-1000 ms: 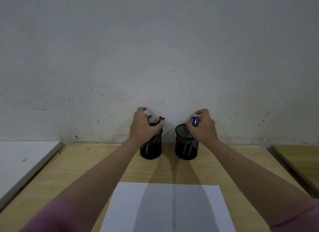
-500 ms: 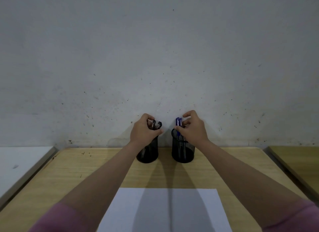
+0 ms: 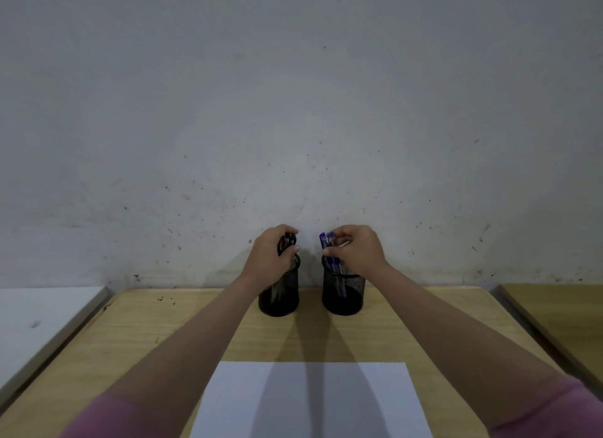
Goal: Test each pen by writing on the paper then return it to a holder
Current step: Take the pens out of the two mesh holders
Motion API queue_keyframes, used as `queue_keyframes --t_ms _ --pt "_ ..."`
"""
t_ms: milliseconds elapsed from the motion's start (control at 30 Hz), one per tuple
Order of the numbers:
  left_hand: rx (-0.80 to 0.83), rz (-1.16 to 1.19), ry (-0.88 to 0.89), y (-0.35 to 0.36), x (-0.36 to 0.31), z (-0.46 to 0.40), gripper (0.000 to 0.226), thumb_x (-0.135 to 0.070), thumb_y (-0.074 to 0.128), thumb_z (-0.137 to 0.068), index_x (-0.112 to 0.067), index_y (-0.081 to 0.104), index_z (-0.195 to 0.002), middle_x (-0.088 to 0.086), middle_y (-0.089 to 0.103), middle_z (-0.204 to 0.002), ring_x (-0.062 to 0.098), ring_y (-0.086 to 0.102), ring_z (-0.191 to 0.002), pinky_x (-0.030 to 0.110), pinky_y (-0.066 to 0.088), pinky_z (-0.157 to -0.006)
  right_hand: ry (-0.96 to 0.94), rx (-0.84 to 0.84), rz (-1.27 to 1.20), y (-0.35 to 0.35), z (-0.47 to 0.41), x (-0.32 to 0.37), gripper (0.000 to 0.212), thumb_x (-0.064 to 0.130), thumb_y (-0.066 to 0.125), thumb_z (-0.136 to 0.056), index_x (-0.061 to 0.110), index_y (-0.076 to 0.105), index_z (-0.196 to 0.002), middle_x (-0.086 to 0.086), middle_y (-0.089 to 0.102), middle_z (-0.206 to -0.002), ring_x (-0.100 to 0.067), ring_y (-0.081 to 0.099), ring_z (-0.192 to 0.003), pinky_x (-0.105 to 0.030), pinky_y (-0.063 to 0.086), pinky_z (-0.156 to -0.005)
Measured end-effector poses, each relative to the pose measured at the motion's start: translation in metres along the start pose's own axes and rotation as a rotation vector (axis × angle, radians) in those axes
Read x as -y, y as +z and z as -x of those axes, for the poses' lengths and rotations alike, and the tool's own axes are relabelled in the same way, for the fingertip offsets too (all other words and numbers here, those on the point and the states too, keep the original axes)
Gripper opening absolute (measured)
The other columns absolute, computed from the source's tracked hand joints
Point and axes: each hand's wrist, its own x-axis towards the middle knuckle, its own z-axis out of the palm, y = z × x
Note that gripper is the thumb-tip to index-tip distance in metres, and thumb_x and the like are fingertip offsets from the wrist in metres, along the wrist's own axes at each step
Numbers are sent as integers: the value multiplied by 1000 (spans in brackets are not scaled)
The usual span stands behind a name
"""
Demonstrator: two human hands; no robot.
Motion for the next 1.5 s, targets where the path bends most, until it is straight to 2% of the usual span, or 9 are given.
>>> queue_keyframes --t_ms 200,367,567,667,800,1000,1167,1367,1500 --pt "-106 89 -42 -12 -14 -4 16 1 52 -87 -9 53 -100 6 56 -89 21 53 -80 18 41 -64 -91 -84 -31 -26 8 27 26 14 85 -64 14 74 -88 1 69 -75 -16 66 -72 -37 57 -77" --pt "-225 175 -59 -22 -24 -3 12 -1 51 -89 -10 51 -97 11 62 -89 26 61 -86 35 51 -74 -149 -151 -98 -45 20 52 21 10 83 -65 22 72 -78 3 70 -75 -17 69 -72 -43 58 -77" --pt "-421 322 -14 -57 -48 0 18 6 50 -87 -10 50 -97 8 64 -86 3 62 -80 8 47 -71 -195 -220 -202 -66 32 85 28 9 84 -64 31 68 -72 -1 72 -75 -23 71 -70 -46 58 -76" --pt "-517 381 11 -78 -65 7 21 7 48 -87 -9 50 -101 9 65 -87 -4 62 -78 11 49 -73 -217 -244 -275 -70 41 99 31 6 84 -63 31 68 -71 1 70 -73 -23 69 -70 -45 59 -76" --pt "-560 474 13 -90 -82 28 22 4 46 -89 -10 50 -106 6 66 -88 9 65 -86 24 53 -79 -230 -221 -375 -67 59 108 34 3 83 -65 21 71 -91 1 70 -74 -19 66 -69 -41 57 -76" --pt "-593 592 -138 -65 -72 69 28 2 45 -91 -18 55 -108 7 67 -90 17 67 -90 28 53 -81 -113 -245 -352 -49 90 75 54 11 81 -71 29 61 -118 -3 67 -73 -21 67 -80 -41 55 -83" --pt "-611 667 -420 -27 -38 94 27 0 49 -89 -24 57 -98 9 69 -90 19 65 -90 40 52 -89 80 -309 -384 -20 114 27 39 8 78 -72 33 65 -98 -8 69 -75 -28 68 -77 -44 57 -76" --pt "-599 592 -597 -6 -10 105 20 2 56 -86 -5 58 -104 -4 59 -74 17 59 -77 19 49 -73 276 -372 -321 7 127 -16 31 9 79 -71 19 60 -94 -11 69 -86 -21 62 -75 -19 43 -59" --pt "-440 380 -587 -3 17 112 13 -4 63 -82 -4 64 -95 8 60 -84 20 55 -79 15 43 -65 376 -324 -220 16 126 -33 32 14 77 -76 7 61 -103 -12 66 -103 -18 56 -84 -23 41 -72"
